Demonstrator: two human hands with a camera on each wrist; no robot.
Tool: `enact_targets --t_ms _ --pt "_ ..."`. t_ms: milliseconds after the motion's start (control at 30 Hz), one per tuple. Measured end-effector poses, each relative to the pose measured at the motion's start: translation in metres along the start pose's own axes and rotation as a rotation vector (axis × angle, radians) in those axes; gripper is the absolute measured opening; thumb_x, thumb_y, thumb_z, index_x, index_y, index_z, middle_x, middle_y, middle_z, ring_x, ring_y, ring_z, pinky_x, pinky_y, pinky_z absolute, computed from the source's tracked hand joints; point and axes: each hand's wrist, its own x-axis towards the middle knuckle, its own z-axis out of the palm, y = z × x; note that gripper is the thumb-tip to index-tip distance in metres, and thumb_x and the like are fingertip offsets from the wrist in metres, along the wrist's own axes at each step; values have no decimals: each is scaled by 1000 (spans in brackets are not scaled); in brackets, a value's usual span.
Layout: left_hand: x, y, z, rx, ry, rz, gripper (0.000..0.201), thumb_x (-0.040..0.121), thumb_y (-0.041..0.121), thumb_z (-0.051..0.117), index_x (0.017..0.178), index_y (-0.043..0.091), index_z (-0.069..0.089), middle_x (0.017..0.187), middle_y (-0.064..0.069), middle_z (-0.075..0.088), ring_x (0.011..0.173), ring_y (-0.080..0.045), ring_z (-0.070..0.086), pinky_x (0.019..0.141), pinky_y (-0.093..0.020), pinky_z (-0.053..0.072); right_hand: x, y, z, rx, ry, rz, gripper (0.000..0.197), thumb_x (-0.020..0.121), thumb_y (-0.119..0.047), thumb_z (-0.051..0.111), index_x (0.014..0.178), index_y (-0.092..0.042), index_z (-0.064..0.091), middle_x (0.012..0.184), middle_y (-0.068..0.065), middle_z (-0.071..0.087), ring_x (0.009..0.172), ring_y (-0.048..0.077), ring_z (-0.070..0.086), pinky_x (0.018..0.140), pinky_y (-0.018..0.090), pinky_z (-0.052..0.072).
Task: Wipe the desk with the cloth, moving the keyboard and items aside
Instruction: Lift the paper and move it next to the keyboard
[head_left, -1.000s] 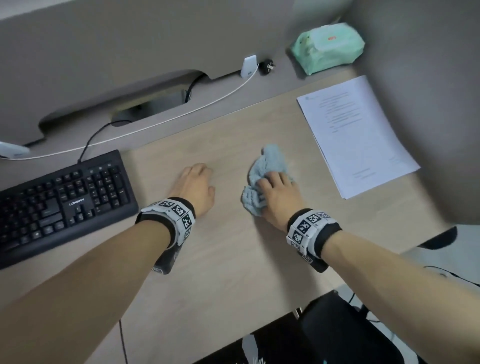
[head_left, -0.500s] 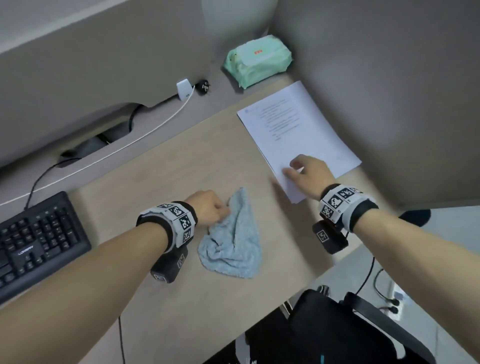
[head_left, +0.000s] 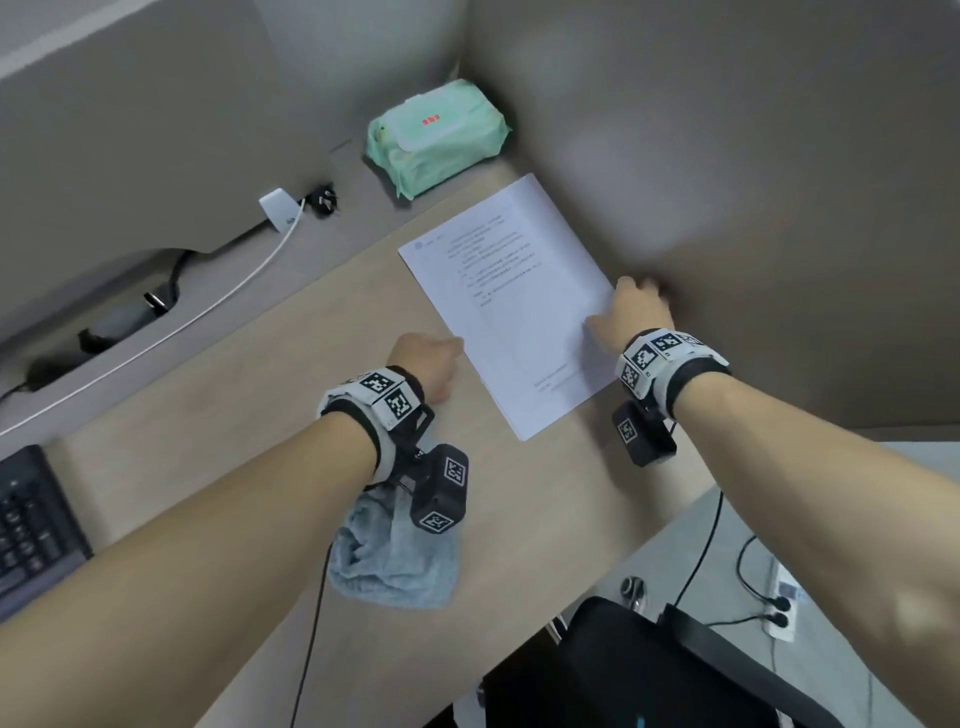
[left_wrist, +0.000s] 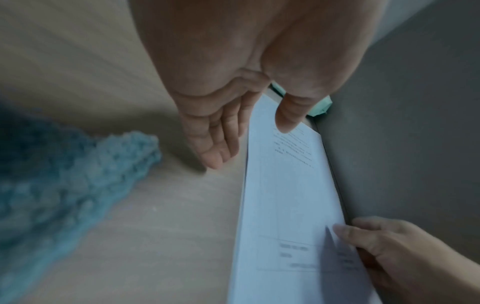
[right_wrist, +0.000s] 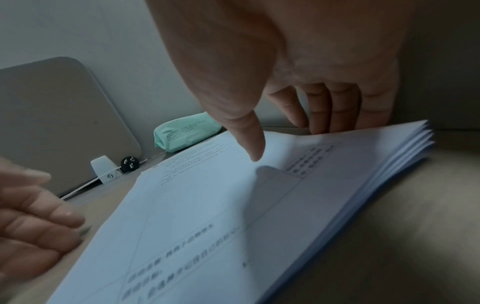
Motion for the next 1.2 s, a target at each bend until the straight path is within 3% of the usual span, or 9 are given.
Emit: enact_targets --t_ms 67,200,400,533,633,733,833,1033,1200 --pt "3 0 8 -80 0 -54 20 90 18 61 74 10 54 89 -12 55 82 -25 55 86 -40 53 3 0 1 17 -19 23 46 84 -21 59 125 -3 44 133 22 42 121 42 43 95 45 41" --pt "7 0 15 -173 30 -104 17 92 23 61 87 8 57 90 -8 58 86 -24 60 72 -39 55 1 -3 1 98 -57 65 49 84 -14 54 130 -3 40 133 22 44 121 40 45 93 40 41" --pt "9 1 21 -179 48 -107 36 92 26 61 119 3 55 112 -12 59 98 -25 61 75 -41 56 -8 -7 -6 197 -95 47 39 87 -6 45 126 -3 46 130 20 47 112 40 53 78 37 43" --pt "7 -2 16 -171 46 -116 27 92 25 61 111 6 55 107 -10 58 102 -25 59 83 -42 55 -19 -12 -15 286 -131 -36 16 84 -2 39 96 -12 44 98 12 57 84 34 57 65 36 46" --pt "3 -5 -4 -149 93 -112 22 90 27 62 96 7 56 88 -9 53 82 -25 55 82 -40 54 -34 -22 -22 376 -108 -115 20 82 0 37 75 -19 35 80 3 49 72 28 49 57 31 39" --pt "1 -9 -39 -129 153 -86 35 83 35 67 101 5 64 81 -9 60 65 -24 55 76 -40 56 -51 -41 -32 473 -100 -194 20 83 2 39 79 -17 42 81 1 49 66 20 48 49 28 37" --pt "-7 -13 -77 -187 176 -36 36 81 37 70 105 9 66 93 -8 71 78 -24 66 72 -35 55 -68 -68 -38 505 -108 -274 21 83 3 39 95 -8 52 84 1 50 68 17 47 49 25 32" --pt "-38 -35 -154 -284 194 53 2 93 11 59 94 11 61 90 -9 67 71 -22 63 45 -21 50 -103 -139 -16 499 -179 -488 34 83 5 45 112 -7 57 101 1 54 94 24 53 61 20 37" --pt "-50 -83 -230 -82 328 15 21 90 3 58 78 19 51 101 -16 61 84 -30 61 85 -46 58 -147 -203 36 356 -313 -651 28 85 4 50 99 -21 47 79 -15 46 87 19 48 51 13 28"
